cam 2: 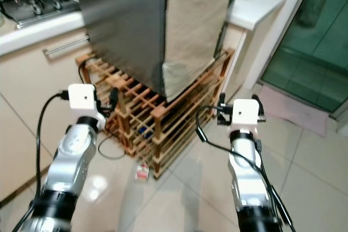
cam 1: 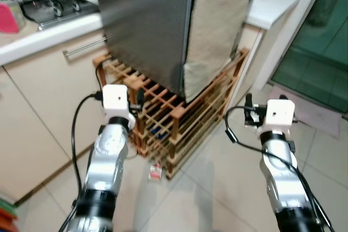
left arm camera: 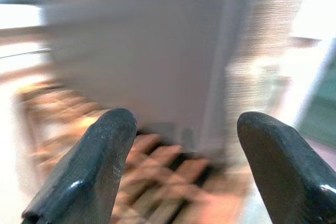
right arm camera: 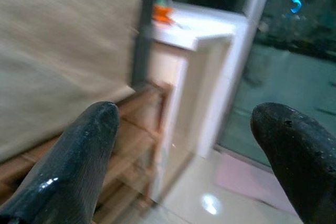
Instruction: Restocking fridge
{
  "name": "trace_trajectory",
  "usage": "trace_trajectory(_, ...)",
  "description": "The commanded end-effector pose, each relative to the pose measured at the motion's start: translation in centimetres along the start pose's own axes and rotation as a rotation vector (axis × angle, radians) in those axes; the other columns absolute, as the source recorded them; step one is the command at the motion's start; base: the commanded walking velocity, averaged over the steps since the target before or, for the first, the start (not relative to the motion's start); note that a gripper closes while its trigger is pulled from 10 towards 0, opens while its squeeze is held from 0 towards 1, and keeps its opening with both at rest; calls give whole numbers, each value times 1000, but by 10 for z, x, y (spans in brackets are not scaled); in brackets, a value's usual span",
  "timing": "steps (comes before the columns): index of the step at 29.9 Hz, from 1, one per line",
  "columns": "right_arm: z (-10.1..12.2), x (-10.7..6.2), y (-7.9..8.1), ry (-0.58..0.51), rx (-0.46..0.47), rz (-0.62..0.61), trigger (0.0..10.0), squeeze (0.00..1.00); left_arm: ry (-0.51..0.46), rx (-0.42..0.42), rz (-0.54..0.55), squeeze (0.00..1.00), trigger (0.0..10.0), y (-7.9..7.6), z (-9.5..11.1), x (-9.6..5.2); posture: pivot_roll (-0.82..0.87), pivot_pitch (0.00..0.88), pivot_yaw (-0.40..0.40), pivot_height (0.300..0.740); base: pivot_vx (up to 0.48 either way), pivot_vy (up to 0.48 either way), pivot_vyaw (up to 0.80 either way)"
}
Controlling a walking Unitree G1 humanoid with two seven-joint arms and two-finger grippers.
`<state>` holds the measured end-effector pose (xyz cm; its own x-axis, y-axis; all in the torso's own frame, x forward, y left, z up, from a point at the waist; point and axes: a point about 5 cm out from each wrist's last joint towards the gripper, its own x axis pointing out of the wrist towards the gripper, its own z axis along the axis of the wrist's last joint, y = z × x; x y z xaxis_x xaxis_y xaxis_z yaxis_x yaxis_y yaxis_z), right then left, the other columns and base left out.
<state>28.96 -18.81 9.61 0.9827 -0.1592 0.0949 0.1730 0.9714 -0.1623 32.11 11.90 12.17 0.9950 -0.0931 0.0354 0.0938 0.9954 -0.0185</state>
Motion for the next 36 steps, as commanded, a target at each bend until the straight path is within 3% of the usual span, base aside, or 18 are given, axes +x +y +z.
trace_trajectory(1,1,0,0,-12,7,-5,10000,0,-15,23,-18,0,10000,-3,4,5,-36,0,-25,740,0,-439,0)
trace_trajectory(13,0,-3,1,-26,7,9,10000,0,-21,1,69,0,10000,5,6,17,-49,0,-20,740,86,-299,0)
trace_trajectory(19,4,-6,-6,-48,5,-4,10000,0,-96,16,49,0,10000,8,16,12,-51,0,-19,740,107,0,0)
trace_trajectory(28,25,-8,-22,-148,8,-73,10000,0,-207,6,140,0,10000,25,39,3,-50,0,-13,740,426,115,0)
trace_trajectory(36,31,-6,-18,-161,14,-55,10000,0,-243,2,203,0,10000,45,52,-6,-34,0,-18,740,379,292,0)
